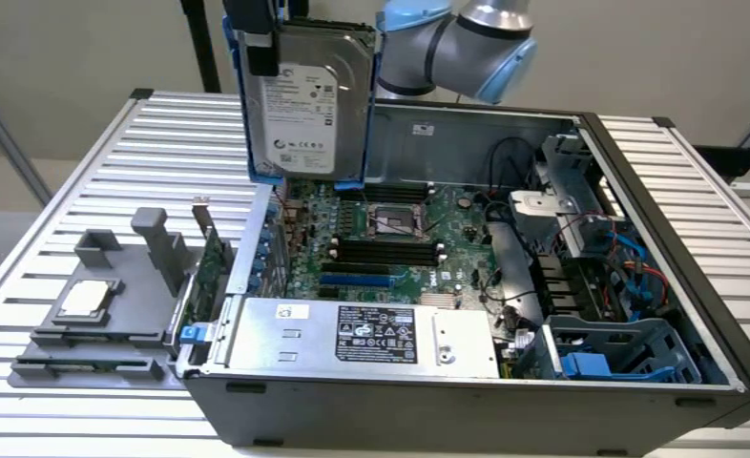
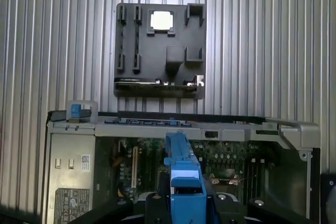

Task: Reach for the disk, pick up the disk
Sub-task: 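Pick up the disk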

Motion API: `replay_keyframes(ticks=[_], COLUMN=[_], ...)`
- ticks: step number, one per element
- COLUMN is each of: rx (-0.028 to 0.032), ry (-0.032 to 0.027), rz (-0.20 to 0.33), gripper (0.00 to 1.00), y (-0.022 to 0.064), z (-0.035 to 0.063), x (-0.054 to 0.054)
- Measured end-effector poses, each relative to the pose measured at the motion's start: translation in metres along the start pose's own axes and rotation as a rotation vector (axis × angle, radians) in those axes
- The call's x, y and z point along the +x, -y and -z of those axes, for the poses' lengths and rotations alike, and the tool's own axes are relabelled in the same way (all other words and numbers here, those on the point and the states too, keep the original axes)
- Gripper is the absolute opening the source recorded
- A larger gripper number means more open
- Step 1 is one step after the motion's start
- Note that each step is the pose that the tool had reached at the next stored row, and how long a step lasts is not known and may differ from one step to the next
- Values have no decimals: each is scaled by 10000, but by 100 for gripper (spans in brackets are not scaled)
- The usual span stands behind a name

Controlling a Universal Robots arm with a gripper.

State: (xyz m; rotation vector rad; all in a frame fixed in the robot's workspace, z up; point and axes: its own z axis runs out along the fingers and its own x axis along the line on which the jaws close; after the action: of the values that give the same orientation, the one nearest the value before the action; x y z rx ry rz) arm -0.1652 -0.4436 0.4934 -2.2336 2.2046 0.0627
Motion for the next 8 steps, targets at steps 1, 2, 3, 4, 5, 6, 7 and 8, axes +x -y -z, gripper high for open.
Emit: replay_keyframes(ticks=[1, 2, 3, 4, 5, 6, 7, 8], rx=[-7, -13, -18, -21, -23, -24, -23, -24], ry=[1, 3, 6, 12, 17, 25, 31, 37], rz=[0, 2, 0, 0, 1, 1, 0, 2], gripper=[33, 33, 33, 33, 33, 33, 33, 33], y=[39, 88, 129, 175, 220, 264, 309, 354], z=[4, 8, 11, 15, 18, 21, 24, 26], x=[12, 25, 36, 48, 59, 71, 83, 96])
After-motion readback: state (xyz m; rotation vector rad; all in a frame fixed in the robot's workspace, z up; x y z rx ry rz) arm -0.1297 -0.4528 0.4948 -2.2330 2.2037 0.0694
